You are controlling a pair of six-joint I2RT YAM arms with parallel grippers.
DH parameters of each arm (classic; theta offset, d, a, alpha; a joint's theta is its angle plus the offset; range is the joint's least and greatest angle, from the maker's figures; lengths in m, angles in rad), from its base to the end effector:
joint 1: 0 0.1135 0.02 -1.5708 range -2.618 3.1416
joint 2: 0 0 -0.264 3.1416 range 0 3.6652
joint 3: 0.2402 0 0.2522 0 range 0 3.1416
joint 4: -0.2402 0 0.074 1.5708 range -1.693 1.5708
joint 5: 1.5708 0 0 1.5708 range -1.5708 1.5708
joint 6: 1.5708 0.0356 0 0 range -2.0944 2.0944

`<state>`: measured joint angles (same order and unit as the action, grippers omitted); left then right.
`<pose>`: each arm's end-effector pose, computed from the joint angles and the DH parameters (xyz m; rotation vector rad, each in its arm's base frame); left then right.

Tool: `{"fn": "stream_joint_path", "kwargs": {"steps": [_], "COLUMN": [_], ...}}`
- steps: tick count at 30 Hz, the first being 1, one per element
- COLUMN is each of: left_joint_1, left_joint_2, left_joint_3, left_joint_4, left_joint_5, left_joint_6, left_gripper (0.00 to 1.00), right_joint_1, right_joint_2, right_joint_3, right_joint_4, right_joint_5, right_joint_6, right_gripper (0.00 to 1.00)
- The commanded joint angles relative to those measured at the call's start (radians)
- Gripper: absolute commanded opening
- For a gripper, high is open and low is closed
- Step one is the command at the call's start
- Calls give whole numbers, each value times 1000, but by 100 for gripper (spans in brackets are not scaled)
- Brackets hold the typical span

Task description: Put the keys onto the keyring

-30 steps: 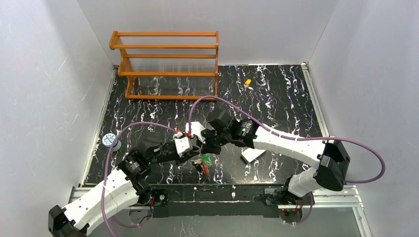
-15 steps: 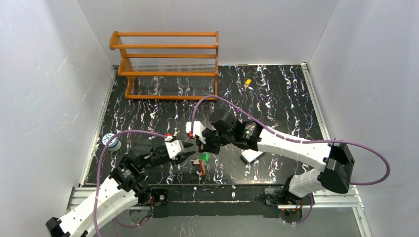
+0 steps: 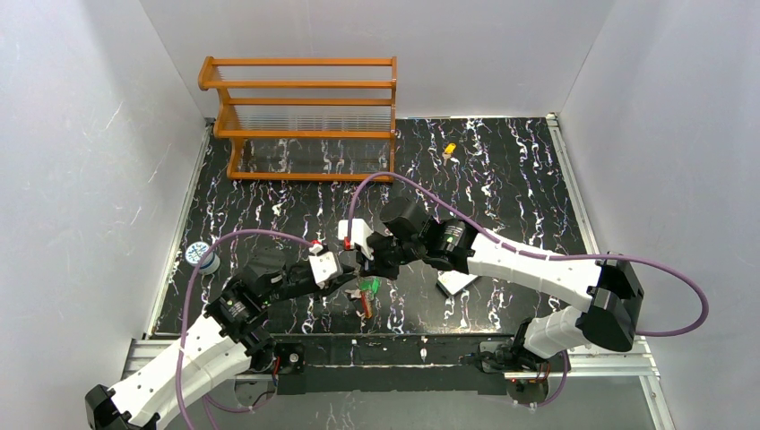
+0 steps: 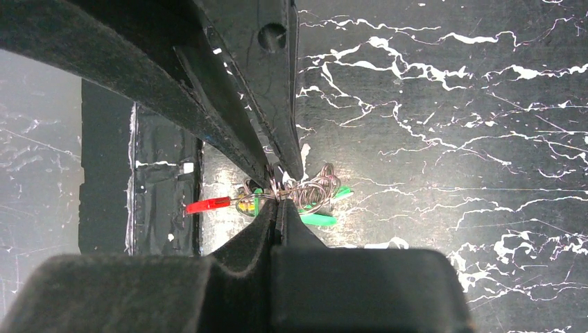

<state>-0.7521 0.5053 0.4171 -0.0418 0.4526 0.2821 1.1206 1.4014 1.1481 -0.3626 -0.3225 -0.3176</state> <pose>0.0941 -0.1093 0.2657 1.1442 1.3138 -0.7314 0.1272 0.2891 0.3082 -1.6303 1.5738 0.7946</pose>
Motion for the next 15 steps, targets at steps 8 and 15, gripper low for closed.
{"fn": "stream_joint_path", "kwargs": {"steps": [8,15], "left_joint_1": [-4,-5], "left_joint_2": [18,-51], "left_joint_3": [28,18], "left_joint_4": [-28,-20], "left_joint_5": [11,-9], "left_joint_6": [10,10], "left_gripper": [0,0], "right_joint_1": [3,-1], "right_joint_2": [-25,-116], "right_joint_3": [-2,-110], "right_joint_4": [90,239], "right_joint_5": [-54,-16], "right_joint_6": [20,68], "right_gripper": [1,41]}}
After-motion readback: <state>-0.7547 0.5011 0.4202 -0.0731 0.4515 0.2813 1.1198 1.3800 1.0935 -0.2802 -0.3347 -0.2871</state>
